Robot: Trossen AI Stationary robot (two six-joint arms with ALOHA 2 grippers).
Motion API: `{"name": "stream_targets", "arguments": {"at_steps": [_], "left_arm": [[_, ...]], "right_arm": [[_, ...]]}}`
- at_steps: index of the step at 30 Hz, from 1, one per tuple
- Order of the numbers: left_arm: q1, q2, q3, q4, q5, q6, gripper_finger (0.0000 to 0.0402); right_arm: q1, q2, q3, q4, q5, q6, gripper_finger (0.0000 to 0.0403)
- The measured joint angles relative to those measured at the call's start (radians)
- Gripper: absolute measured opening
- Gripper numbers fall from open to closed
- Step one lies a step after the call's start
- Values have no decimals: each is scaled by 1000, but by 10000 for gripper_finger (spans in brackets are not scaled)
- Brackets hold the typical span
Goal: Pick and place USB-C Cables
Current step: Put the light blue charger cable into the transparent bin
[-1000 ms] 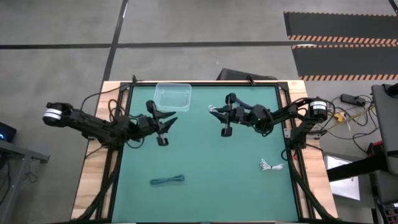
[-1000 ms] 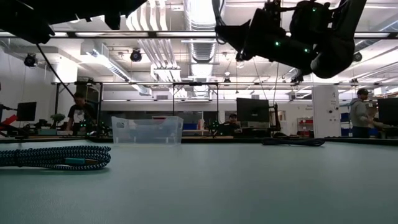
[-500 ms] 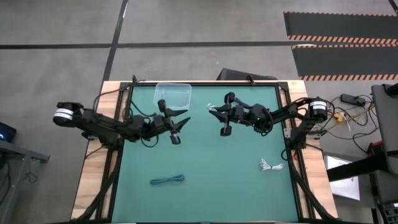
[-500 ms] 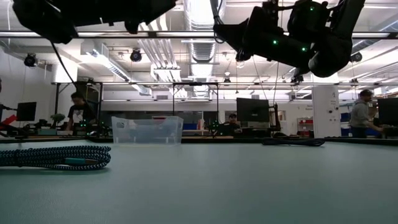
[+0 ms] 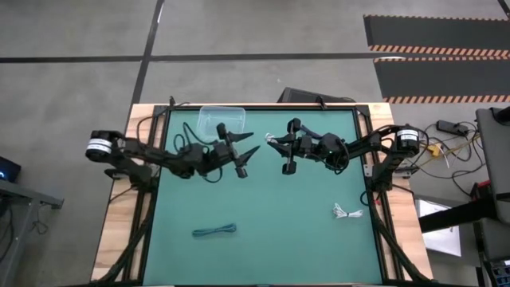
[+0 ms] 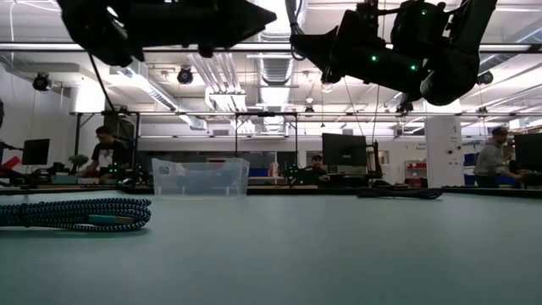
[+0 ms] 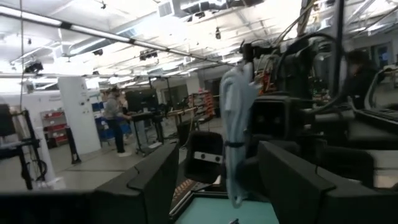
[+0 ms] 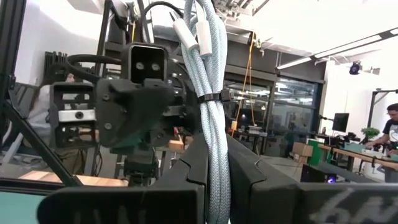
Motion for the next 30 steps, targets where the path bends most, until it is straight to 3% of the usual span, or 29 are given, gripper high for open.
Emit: {"name": "stream_targets", "arguments": {"at_steps": [9, 19, 30], "left_arm": [[40, 76, 68, 0, 133, -57, 203], [50, 113, 129, -2, 162, -54, 200], [55, 112, 128, -3, 162, -54, 108]], "right_arm": [[0, 0, 0, -17, -1, -2, 15], [0, 1, 0, -22, -2, -3, 15], [0, 1, 0, -29, 0, -3, 15]]}}
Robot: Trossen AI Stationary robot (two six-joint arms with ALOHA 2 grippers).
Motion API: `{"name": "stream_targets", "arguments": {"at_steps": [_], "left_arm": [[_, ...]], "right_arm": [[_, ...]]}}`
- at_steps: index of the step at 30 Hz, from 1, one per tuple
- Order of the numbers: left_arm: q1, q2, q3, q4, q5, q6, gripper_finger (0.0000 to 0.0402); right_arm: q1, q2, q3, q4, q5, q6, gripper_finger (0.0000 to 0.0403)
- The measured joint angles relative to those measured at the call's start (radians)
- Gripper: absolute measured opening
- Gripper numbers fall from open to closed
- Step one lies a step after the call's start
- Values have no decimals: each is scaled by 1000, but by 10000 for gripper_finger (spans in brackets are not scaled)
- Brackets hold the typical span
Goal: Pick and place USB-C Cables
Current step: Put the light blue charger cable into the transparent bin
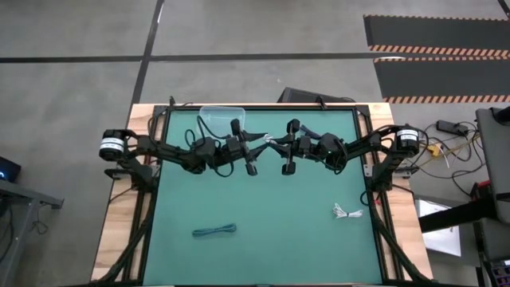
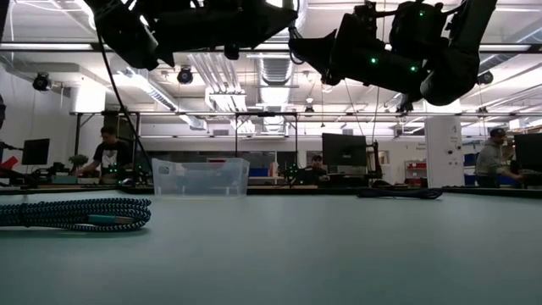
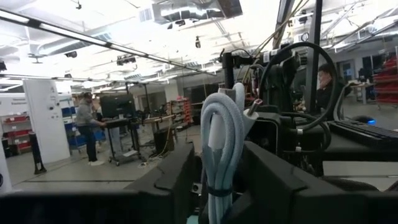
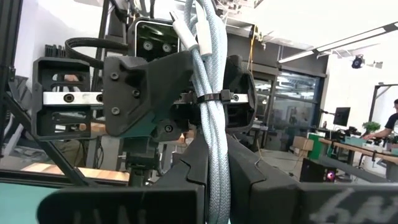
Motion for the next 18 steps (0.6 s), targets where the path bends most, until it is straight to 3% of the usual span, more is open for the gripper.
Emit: {"name": "stream_targets", "arguments": {"at_steps": [9, 18], "left_arm": [[0, 0, -1, -8, 0, 1, 24], [0, -1, -1, -7, 0, 1, 16]], "right_arm": [[0, 0, 0, -20, 14, -13, 40], [0, 0, 0, -25, 28, -8, 108]]}}
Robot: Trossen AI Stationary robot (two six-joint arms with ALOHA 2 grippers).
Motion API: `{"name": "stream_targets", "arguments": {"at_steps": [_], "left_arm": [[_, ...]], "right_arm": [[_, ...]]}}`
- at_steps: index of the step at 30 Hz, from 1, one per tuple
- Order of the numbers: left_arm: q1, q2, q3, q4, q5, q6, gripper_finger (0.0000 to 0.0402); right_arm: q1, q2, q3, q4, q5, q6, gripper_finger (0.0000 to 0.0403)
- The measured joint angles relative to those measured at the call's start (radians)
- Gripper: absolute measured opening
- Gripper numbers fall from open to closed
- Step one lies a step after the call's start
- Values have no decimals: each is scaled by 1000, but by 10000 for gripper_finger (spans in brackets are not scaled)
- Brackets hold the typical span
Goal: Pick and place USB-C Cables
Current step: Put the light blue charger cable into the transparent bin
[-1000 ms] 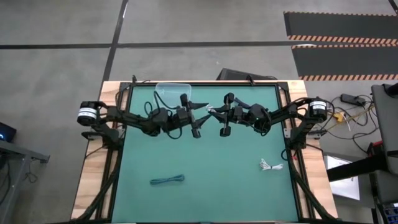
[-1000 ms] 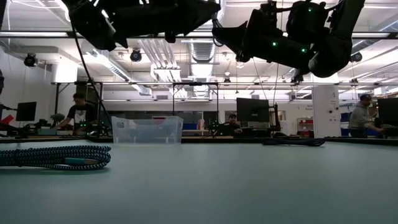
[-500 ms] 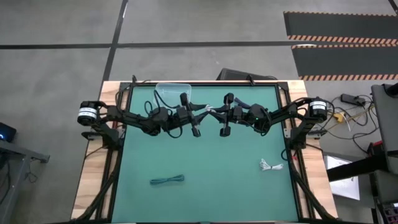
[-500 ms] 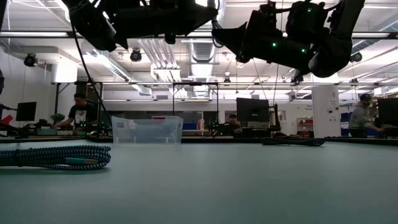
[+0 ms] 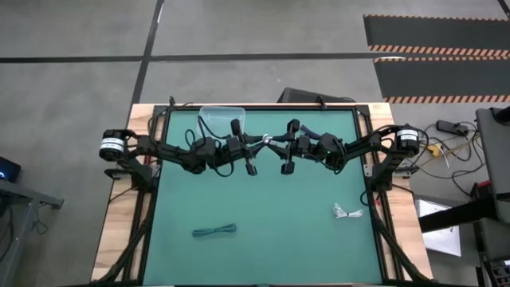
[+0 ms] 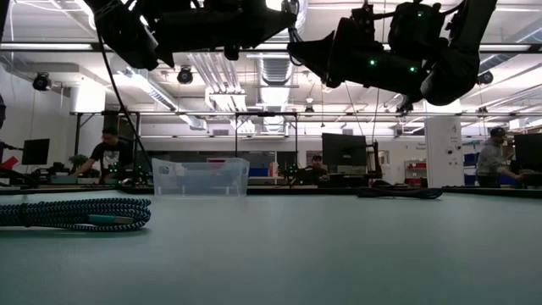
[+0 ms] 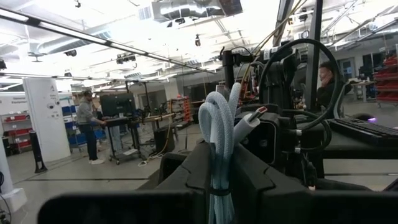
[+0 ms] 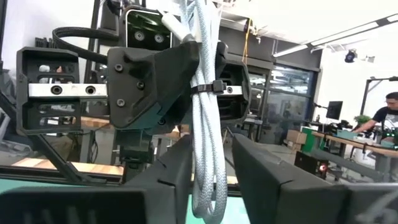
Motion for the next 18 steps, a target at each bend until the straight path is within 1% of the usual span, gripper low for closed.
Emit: {"name": "stream_targets", "arguments": {"at_steps": [2, 5, 8, 13, 18], "left_arm": [[0, -1, 0, -8, 0, 0, 15], [0, -18, -1, -53, -4, 0, 15], [0, -54, 1, -140, -17, 1, 15], [2, -138, 25, -360, -88, 6, 15], [16, -232, 67, -619, -98, 6, 15]], "right_arm": [[0, -7, 0, -6, 5, 8, 125], [0, -33, 0, -46, 42, 23, 148], [0, -67, 0, -120, 67, 24, 163], [-3, -146, -1, -239, 82, 22, 176], [-7, -253, -1, -399, 89, 19, 178]]}}
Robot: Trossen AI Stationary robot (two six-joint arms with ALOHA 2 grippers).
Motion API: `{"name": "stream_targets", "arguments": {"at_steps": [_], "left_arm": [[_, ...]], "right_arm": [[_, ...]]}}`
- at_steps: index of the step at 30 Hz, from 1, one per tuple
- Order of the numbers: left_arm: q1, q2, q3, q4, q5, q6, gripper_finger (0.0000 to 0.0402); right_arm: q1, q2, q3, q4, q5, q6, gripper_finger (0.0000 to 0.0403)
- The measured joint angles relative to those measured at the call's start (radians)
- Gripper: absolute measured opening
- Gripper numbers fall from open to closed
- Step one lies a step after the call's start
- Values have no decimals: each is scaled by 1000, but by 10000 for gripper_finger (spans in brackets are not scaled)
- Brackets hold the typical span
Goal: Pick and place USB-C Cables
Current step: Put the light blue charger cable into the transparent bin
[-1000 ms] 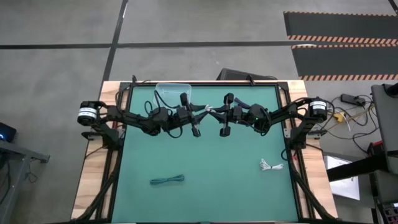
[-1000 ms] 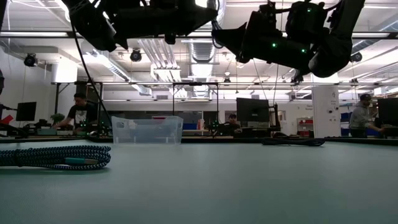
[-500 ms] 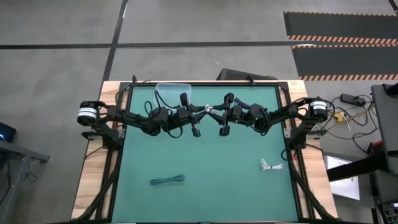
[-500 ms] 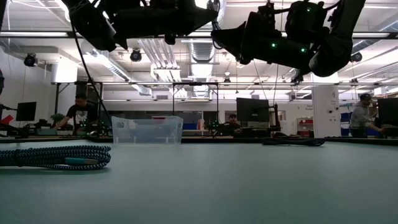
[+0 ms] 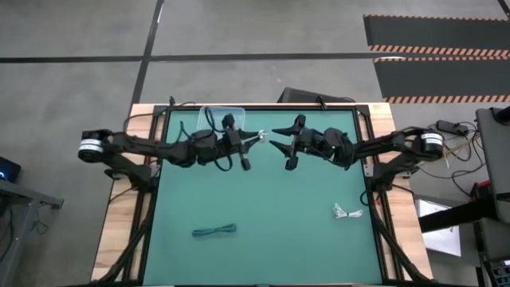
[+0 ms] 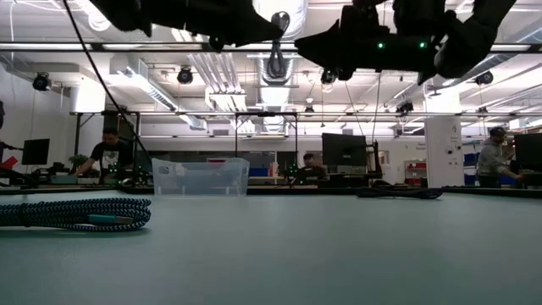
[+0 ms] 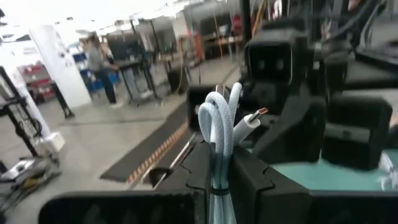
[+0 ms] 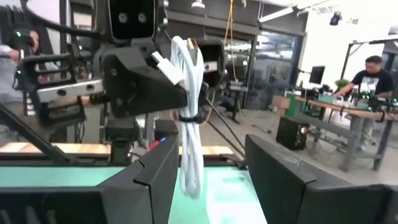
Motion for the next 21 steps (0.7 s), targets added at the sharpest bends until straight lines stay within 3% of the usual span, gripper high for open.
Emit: {"name": "stream_targets", "arguments": {"at_steps": [10, 21], "left_arm": [[49, -85, 186, -549, -24, -1, 15], [147, 8, 469, -1092, -32, 2, 14]], "right_arm": [[0, -206, 0, -318, 45, -27, 178], [0, -279, 0, -434, 45, -30, 178]]}}
